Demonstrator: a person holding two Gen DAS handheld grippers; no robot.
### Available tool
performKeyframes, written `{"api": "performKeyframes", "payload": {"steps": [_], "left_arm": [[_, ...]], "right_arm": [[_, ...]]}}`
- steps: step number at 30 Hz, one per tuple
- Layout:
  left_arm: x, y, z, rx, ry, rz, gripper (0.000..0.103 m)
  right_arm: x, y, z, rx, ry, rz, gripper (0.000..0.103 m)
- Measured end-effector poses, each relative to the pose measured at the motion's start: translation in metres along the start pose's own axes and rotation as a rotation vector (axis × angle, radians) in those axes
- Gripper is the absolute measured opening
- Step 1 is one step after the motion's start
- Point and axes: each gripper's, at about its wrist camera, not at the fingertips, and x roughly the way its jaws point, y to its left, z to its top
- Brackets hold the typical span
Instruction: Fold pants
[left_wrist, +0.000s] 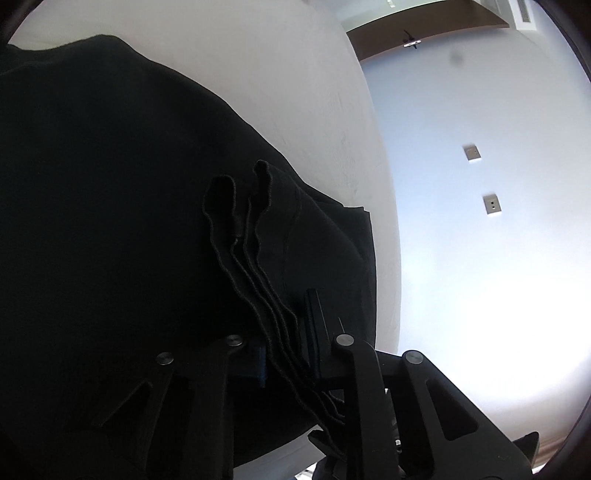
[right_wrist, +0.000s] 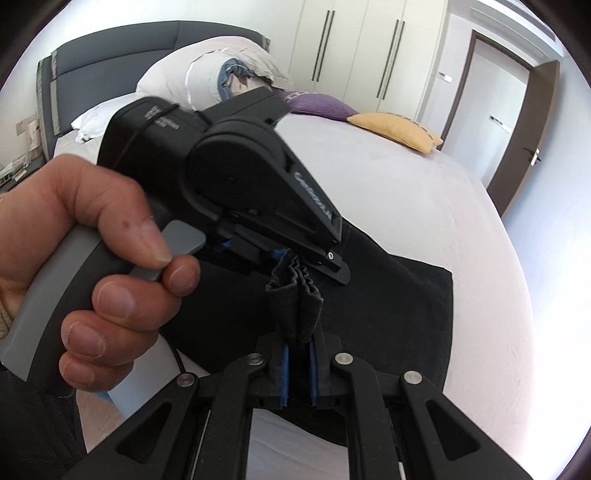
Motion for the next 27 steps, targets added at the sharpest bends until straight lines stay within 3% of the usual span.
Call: {"api": "performKeyframes", "payload": {"steps": [5, 10, 20, 27], "left_arm": [[-0.024, 0.011, 0.014, 0.025, -0.008, 0.034, 0.010], [-0.058, 0.036, 0.031, 0.055, -0.012, 0.122, 0.010], [-0.070, 0.078, 0.042, 0.032, -0.023, 0.214, 0.010], [-0.080, 0.086, 0.015, 0.042, -0.035, 0.218, 0.010]], "right_arm": [[0.008, 0.028, 0.014, -0.059, -0.006, 0.040, 0.010], [0.027, 0.063, 0.034, -0.116, -0.005, 0.100, 0.010], [0.071, 0.103, 0.041, -0.146, 0.070, 0.189, 0.010], [0.091, 0.107, 0.035, -0.134, 0.107, 0.207, 0.011]]}}
